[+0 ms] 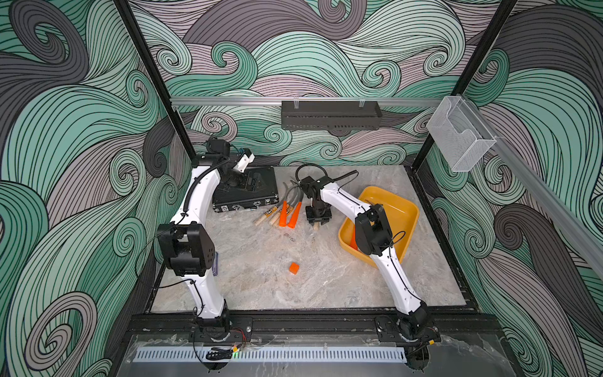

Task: Put small sickles into storage boxes
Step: Pick up the sickle at the center of the board.

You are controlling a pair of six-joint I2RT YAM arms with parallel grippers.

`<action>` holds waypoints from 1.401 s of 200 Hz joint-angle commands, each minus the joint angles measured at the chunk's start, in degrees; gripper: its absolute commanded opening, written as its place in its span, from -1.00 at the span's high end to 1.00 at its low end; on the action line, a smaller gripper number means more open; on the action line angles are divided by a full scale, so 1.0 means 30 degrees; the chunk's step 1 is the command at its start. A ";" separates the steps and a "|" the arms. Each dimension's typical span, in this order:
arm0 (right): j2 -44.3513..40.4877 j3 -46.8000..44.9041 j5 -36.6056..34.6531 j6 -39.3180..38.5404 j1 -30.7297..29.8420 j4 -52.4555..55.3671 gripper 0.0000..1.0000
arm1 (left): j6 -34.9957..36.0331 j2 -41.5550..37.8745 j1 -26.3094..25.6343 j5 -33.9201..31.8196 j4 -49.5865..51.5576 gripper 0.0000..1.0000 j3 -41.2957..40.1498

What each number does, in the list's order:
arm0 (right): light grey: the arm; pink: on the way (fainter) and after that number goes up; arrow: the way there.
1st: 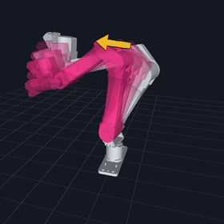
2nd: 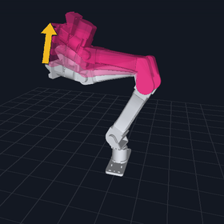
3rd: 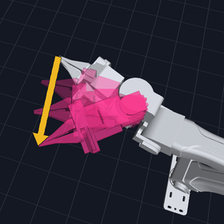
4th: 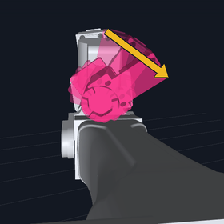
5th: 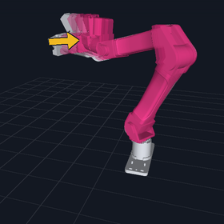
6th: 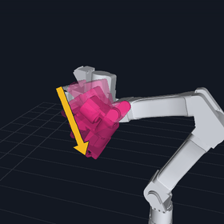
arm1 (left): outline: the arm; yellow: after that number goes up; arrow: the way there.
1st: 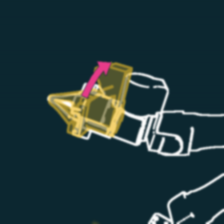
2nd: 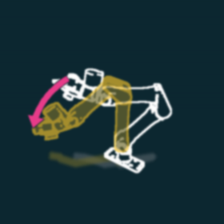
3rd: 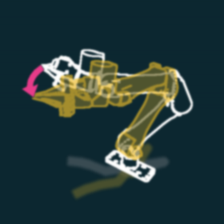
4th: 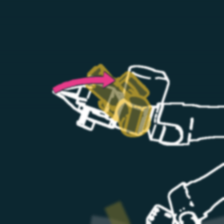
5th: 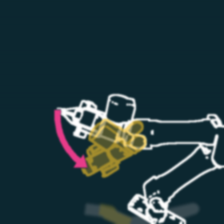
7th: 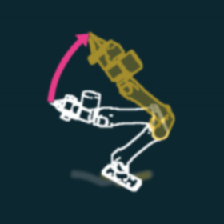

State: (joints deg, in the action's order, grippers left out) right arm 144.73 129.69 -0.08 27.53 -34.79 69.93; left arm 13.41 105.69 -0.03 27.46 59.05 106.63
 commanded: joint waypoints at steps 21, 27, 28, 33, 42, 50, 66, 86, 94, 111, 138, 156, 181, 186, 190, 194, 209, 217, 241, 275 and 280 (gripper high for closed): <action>0.0594 -0.0081 -0.0817 0.0684 0.0223 0.0155 0.22 | -0.0298 -0.0218 0.0010 0.0161 -0.0309 -0.97 -0.0065; 0.0622 -0.0180 -0.0808 0.0757 0.0299 0.0145 0.24 | -0.0329 -0.0213 0.0009 0.0218 -0.0353 -0.97 -0.0065; 0.0624 -0.0201 -0.0816 0.0785 0.0293 0.0136 0.24 | -0.0334 -0.0216 -0.0005 0.0219 -0.0349 -0.97 -0.0065; 0.0625 -0.0274 -0.0822 0.0837 0.0331 0.0139 0.25 | -0.0370 -0.0192 0.0009 0.0249 -0.0375 -0.97 -0.0079; 0.0650 -0.0460 -0.0866 0.0898 0.0419 0.0190 0.30 | -0.0426 -0.0193 -0.0014 0.0279 -0.0431 -0.97 -0.0065; 0.0655 -0.0639 -0.0920 0.1005 0.0475 0.0253 0.32 | -0.0444 -0.0194 -0.0003 0.0308 -0.0460 -0.97 -0.0065; 0.0623 -0.1103 -0.0940 0.1223 0.0665 0.0272 0.36 | -0.0483 -0.0163 0.0011 0.0308 -0.0537 -0.97 -0.0035; 0.0545 -0.1654 -0.1036 0.1501 0.0956 0.0333 0.47 | -0.0551 -0.0171 0.0009 0.0352 -0.0661 -0.97 -0.0010; 0.0466 -0.1864 -0.1036 0.1554 0.1044 0.0323 0.53 | -0.0628 -0.0163 0.0009 0.0364 -0.0712 -0.97 0.0004; 0.0347 -0.2121 -0.0964 0.1591 0.1237 0.0322 0.65 | -0.0719 -0.0176 -0.0005 0.0425 -0.0787 -0.97 0.0027; 0.0129 -0.2401 -0.1029 0.1576 0.1423 0.0303 0.78 | -0.0851 -0.0163 -0.0003 0.0521 -0.0902 -0.97 0.0053; -0.0020 -0.2446 -0.1058 0.1478 0.1459 0.0320 0.84 | -0.0928 -0.0160 0.0009 0.0630 -0.0953 -0.97 0.0074; -0.0264 -0.2500 -0.0947 0.1269 0.1548 0.0323 1.00 | -0.0954 -0.0113 0.0000 0.0660 -0.0962 -0.97 0.0169; -0.0332 -0.2509 -0.0955 0.1196 0.1579 0.0319 1.00 | -0.0970 -0.0103 0.0008 0.0660 -0.0976 -0.97 0.0198; -0.0381 -0.2494 -0.0942 0.1149 0.1601 0.0324 1.00 | -0.0973 -0.0103 0.0007 0.0660 -0.0948 -0.97 0.0219; -0.0439 -0.2484 -0.0941 0.1099 0.1630 0.0317 1.00 | -0.0975 -0.0095 -0.0004 0.0660 -0.0961 -0.97 0.0226; -0.0701 -0.2522 -0.0965 0.0979 0.1707 0.0324 1.00 | -0.0986 -0.0118 0.0009 0.0689 -0.0933 -0.97 0.0286; -0.0853 -0.2526 -0.0839 0.0886 0.1749 0.0310 1.00 | -0.1009 -0.0149 0.0006 0.0717 -0.0911 -0.97 0.0315; -0.1566 -0.2706 -0.0845 0.0776 0.1836 0.0321 1.00 | -0.0971 -0.0135 0.0004 0.0746 -0.0844 -0.97 0.0350; -0.2138 -0.2501 -0.0190 0.0631 0.2139 0.0318 1.00 | -0.1029 -0.0181 -0.0010 0.0863 -0.0954 -0.97 0.0316; -0.2222 -0.2492 -0.0008 0.0672 0.2203 0.0304 1.00 | -0.1034 -0.0189 -0.0003 0.0865 -0.0962 -0.97 0.0289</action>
State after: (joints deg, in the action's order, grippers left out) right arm 140.79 122.32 -0.36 29.98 -29.21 69.21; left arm 10.90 105.69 -0.03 28.75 56.49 106.37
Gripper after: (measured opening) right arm 0.252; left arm 0.985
